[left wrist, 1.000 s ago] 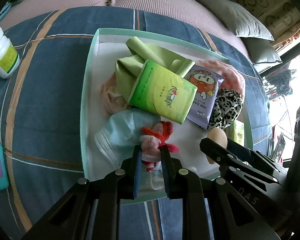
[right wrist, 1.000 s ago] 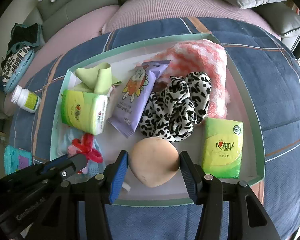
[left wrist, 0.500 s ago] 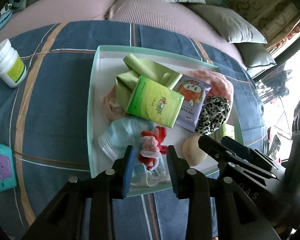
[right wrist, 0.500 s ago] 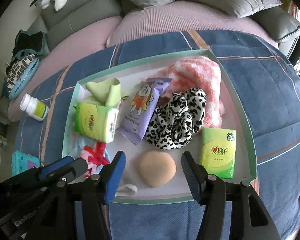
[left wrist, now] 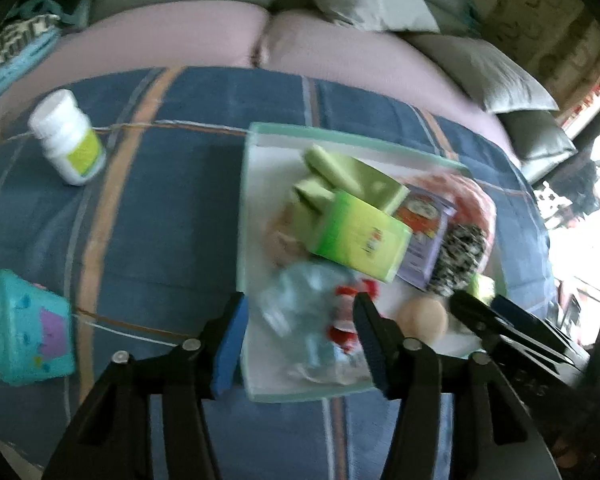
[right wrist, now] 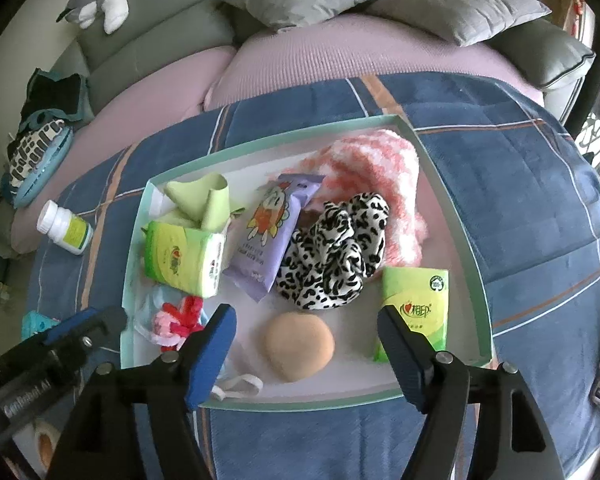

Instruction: Organize soft objects

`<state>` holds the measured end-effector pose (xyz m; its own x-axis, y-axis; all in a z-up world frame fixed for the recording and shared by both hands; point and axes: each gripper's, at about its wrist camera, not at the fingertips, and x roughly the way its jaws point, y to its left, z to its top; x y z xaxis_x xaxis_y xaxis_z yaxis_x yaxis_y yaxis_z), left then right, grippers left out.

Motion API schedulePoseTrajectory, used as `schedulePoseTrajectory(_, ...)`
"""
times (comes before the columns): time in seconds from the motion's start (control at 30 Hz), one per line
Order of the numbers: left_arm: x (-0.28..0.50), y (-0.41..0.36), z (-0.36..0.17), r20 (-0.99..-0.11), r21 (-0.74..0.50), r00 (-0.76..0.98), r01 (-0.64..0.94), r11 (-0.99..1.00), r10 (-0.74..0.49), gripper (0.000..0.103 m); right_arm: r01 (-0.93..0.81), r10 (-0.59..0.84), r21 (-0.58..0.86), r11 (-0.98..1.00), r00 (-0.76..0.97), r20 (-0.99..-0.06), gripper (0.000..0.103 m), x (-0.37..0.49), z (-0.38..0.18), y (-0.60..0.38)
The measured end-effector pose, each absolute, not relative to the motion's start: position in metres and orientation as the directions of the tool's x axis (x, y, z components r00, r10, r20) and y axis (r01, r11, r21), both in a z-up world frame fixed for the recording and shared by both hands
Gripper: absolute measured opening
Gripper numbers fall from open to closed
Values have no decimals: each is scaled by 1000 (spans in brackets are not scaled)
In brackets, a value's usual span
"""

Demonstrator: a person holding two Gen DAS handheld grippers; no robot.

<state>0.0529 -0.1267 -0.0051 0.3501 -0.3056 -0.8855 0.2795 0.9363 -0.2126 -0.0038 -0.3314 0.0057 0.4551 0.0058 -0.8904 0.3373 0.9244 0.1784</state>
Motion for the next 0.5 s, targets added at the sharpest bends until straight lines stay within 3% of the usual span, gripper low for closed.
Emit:
schedulePoseTrajectory(0.03,54,-123,-3,-879,-198,377,267,943,-291,76,342,4,181,922,460,-888,82,-4,7,-332)
schedulePoseTrajectory(0.17,55,-109,6,-850,-153,463,240,959,-251,84,342,-21,171,924,492,-870,96,-4,12,-331)
schedulePoseTrajectory(0.23,55,-107,9,-833,-127,504,227,966,-228,96,340,-33,166,926,510,-859,103,-6,17,-329)
schedulePoseTrajectory(0.5,32,-93,-1,-822,-39,546,227,973,-161,97,344,-34,176,922,525,-850,103,-31,22,-317)
